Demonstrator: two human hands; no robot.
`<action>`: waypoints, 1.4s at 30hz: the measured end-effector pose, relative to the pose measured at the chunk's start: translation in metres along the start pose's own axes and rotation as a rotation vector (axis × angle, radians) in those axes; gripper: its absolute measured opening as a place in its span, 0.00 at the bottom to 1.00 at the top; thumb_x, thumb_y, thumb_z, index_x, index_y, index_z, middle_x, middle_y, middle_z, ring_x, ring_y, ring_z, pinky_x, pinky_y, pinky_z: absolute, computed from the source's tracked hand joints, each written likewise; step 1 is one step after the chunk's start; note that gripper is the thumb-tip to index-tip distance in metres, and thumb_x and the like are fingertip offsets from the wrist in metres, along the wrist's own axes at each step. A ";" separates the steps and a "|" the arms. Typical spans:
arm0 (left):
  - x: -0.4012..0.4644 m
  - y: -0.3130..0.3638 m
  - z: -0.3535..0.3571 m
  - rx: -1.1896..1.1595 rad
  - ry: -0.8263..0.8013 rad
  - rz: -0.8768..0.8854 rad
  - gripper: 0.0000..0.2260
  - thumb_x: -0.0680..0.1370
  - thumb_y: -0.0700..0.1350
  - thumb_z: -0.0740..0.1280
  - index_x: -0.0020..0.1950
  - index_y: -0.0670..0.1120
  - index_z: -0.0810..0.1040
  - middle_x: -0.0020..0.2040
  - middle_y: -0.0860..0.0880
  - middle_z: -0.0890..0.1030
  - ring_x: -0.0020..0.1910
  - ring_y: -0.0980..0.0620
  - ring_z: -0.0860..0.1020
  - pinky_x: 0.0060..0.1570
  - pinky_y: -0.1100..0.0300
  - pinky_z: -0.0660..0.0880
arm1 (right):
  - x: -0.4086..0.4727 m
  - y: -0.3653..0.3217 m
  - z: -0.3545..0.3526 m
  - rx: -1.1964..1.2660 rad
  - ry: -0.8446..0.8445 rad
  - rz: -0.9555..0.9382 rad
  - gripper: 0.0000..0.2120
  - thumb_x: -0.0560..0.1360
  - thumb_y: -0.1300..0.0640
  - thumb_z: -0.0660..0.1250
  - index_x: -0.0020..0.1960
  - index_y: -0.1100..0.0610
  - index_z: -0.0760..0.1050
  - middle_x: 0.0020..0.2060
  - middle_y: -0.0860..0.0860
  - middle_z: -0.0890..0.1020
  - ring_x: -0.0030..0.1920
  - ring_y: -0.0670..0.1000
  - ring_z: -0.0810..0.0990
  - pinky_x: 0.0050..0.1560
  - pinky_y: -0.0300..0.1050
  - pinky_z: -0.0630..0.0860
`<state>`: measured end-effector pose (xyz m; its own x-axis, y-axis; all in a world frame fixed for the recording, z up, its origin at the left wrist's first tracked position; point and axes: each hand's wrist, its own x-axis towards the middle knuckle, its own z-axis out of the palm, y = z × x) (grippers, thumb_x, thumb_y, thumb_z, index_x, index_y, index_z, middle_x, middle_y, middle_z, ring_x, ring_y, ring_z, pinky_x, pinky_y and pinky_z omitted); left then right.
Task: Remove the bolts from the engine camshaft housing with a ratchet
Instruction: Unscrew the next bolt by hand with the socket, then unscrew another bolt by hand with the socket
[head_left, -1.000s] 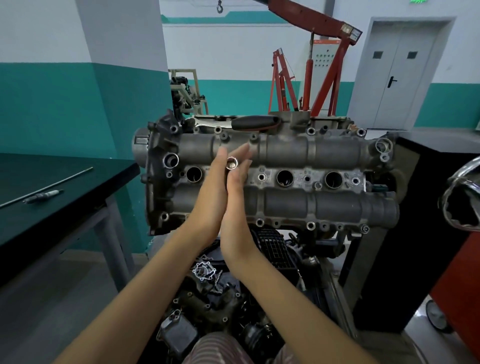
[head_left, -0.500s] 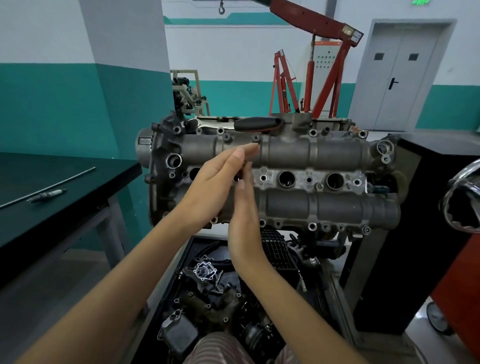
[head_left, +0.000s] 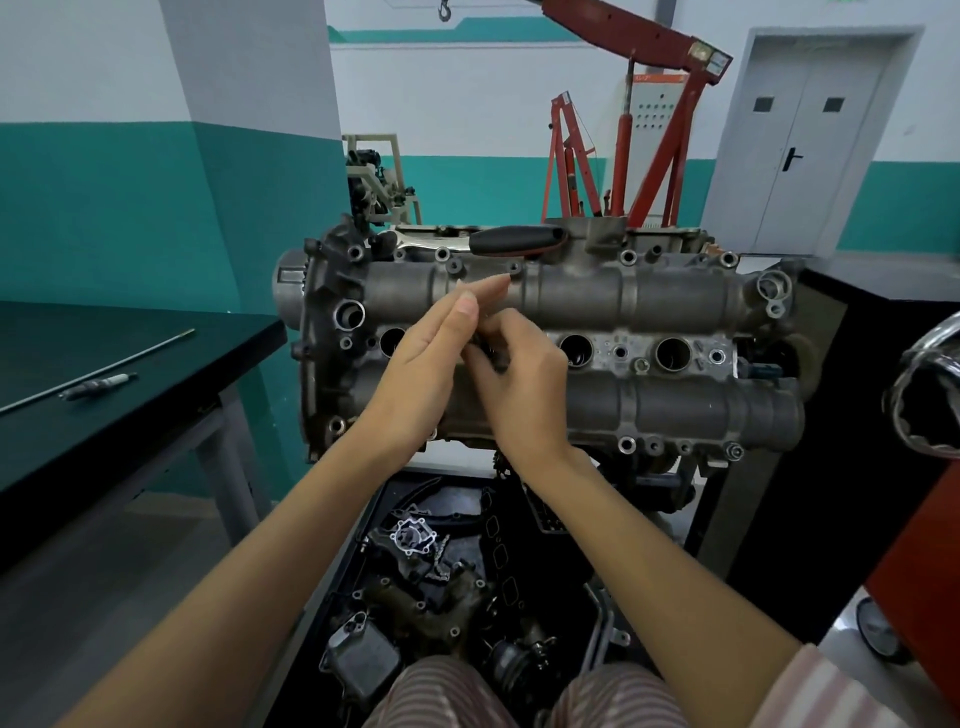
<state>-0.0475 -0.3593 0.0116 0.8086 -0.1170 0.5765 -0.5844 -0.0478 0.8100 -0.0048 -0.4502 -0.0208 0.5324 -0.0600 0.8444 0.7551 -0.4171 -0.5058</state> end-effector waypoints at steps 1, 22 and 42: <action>-0.001 -0.001 0.001 0.038 0.017 0.022 0.15 0.83 0.41 0.52 0.64 0.44 0.73 0.61 0.51 0.77 0.63 0.59 0.73 0.61 0.69 0.67 | 0.000 0.001 -0.003 0.010 -0.010 -0.018 0.03 0.71 0.66 0.68 0.44 0.62 0.76 0.37 0.45 0.76 0.35 0.39 0.72 0.39 0.31 0.68; -0.005 -0.005 0.000 0.444 0.427 0.294 0.10 0.70 0.44 0.75 0.41 0.48 0.73 0.37 0.57 0.76 0.37 0.62 0.75 0.40 0.72 0.70 | 0.003 0.012 -0.015 -0.032 -0.147 -0.115 0.06 0.73 0.66 0.66 0.49 0.62 0.80 0.36 0.40 0.76 0.37 0.35 0.73 0.40 0.23 0.65; -0.013 -0.003 -0.005 0.608 0.323 0.434 0.06 0.75 0.42 0.69 0.43 0.44 0.73 0.40 0.53 0.75 0.40 0.60 0.74 0.42 0.66 0.72 | 0.028 -0.012 -0.040 1.069 -0.408 1.277 0.21 0.81 0.52 0.53 0.57 0.70 0.70 0.44 0.62 0.83 0.40 0.54 0.84 0.39 0.42 0.80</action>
<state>-0.0561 -0.3525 0.0019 0.4266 0.0383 0.9036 -0.7095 -0.6054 0.3606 -0.0142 -0.4834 0.0154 0.8818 0.4405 -0.1683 -0.3837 0.4629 -0.7990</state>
